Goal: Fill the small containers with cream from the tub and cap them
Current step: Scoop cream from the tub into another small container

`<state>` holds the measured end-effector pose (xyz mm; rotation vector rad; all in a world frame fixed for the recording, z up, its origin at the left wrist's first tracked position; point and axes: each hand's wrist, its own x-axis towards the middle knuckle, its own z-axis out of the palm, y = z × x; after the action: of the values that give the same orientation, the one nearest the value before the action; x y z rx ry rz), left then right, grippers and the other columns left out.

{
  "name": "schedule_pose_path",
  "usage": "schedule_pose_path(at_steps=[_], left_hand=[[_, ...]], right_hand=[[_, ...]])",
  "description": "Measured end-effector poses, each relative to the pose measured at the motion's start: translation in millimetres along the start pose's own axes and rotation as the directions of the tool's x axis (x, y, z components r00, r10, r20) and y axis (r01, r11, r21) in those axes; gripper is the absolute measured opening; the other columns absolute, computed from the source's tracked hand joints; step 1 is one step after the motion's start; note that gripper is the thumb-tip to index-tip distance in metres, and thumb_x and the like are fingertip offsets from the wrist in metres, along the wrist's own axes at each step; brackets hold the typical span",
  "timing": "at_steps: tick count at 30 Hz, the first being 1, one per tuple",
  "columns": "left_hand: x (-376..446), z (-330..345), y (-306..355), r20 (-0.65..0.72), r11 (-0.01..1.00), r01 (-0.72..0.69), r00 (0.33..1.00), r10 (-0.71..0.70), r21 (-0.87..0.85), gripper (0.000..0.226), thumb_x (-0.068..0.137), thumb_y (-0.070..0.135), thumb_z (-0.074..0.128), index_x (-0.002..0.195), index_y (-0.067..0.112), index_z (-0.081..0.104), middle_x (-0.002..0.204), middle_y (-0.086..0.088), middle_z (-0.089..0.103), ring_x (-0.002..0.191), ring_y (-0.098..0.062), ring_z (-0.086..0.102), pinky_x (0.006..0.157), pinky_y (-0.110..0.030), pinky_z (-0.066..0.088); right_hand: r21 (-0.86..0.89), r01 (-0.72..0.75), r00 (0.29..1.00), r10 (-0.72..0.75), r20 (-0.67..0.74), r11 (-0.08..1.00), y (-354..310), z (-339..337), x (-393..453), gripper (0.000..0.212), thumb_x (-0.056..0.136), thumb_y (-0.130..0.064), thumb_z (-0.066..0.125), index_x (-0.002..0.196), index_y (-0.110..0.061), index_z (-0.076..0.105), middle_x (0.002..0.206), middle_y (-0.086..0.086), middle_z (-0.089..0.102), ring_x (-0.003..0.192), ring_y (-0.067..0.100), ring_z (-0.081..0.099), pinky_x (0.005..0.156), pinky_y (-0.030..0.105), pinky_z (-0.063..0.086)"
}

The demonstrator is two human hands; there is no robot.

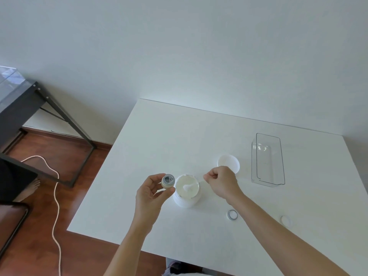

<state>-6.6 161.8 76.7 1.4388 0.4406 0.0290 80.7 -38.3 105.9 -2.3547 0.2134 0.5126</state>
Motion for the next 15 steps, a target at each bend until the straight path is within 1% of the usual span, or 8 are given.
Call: schedule_pose_path(at_steps=[1,3,5,7,10,12,15], left_hand=[[1,1,-1,0.001,1.000,0.001,1.000,-0.001,0.001,0.034,0.080,-0.003,0.080,0.104,0.020,0.070,0.104,0.005,0.078,0.093,-0.008,0.072,0.077,-0.017,0.056],[2,4,-2,0.002,1.000,0.003,1.000,-0.003,0.005,0.034,0.080,-0.003,0.080,0.104,0.018,0.070,0.102,0.005,0.078,0.093,-0.008,0.072,0.077,-0.016,0.056],[3,7,-3,0.006,1.000,0.014,1.000,-0.014,0.003,0.034,0.080,-0.003,0.080,0.104,0.017,0.070,0.102,0.004,0.078,0.092,-0.008,0.072,0.076,-0.016,0.056],[4,11,-4,0.014,1.000,0.022,1.000,-0.023,0.008,0.033,0.080,-0.003,0.080,0.104,0.016,0.070,0.102,0.002,0.078,0.090,-0.008,0.073,0.074,-0.016,0.056],[6,18,-4,0.043,1.000,0.026,0.999,-0.026,0.013,0.033,0.080,-0.004,0.080,0.104,0.016,0.070,0.102,0.002,0.079,0.089,-0.010,0.073,0.074,-0.018,0.056],[6,22,-3,0.064,1.000,0.027,0.998,-0.027,0.006,0.033,0.080,-0.005,0.079,0.105,0.015,0.070,0.102,0.000,0.079,0.091,-0.013,0.073,0.075,-0.020,0.057],[7,27,0,0.092,1.000,0.019,0.996,-0.017,-0.016,0.033,0.079,-0.006,0.079,0.104,0.015,0.071,0.101,-0.001,0.079,0.090,-0.014,0.074,0.075,-0.022,0.057]], right_hand=[[0.064,-0.032,0.999,0.031,0.011,0.997,1,-5,-1,0.017,0.090,-0.023,0.064,0.077,-0.012,0.067,0.065,-0.007,0.057,0.075,0.018,0.058,0.087,0.037,0.046],[0.179,-0.081,0.997,0.077,0.031,0.980,3,-15,-2,0.016,0.089,-0.021,0.065,0.079,-0.009,0.068,0.070,-0.001,0.061,0.073,0.018,0.056,0.076,0.031,0.047],[0.271,-0.099,0.995,0.089,0.047,0.957,2,-25,-4,0.019,0.089,-0.019,0.066,0.083,-0.001,0.069,0.072,0.003,0.059,0.070,0.017,0.053,0.065,0.024,0.042],[0.330,-0.104,0.994,0.090,0.058,0.938,-1,-34,-7,0.020,0.089,-0.020,0.066,0.087,-0.001,0.070,0.072,0.001,0.058,0.069,0.014,0.051,0.061,0.020,0.039],[0.393,-0.092,0.995,0.068,0.074,0.915,-9,-44,-12,0.018,0.090,-0.022,0.066,0.084,-0.006,0.070,0.073,0.001,0.055,0.067,0.013,0.047,0.060,0.019,0.037],[0.411,-0.050,0.998,0.029,0.056,0.910,-15,-47,-16,0.017,0.090,-0.022,0.066,0.076,-0.011,0.069,0.066,-0.003,0.054,0.061,0.009,0.046,0.059,0.018,0.037],[0.393,0.050,0.999,-0.040,-0.032,0.918,-21,-44,-23,0.019,0.089,-0.020,0.066,0.070,-0.016,0.067,0.047,-0.016,0.048,0.044,-0.002,0.043,0.055,0.018,0.035]])
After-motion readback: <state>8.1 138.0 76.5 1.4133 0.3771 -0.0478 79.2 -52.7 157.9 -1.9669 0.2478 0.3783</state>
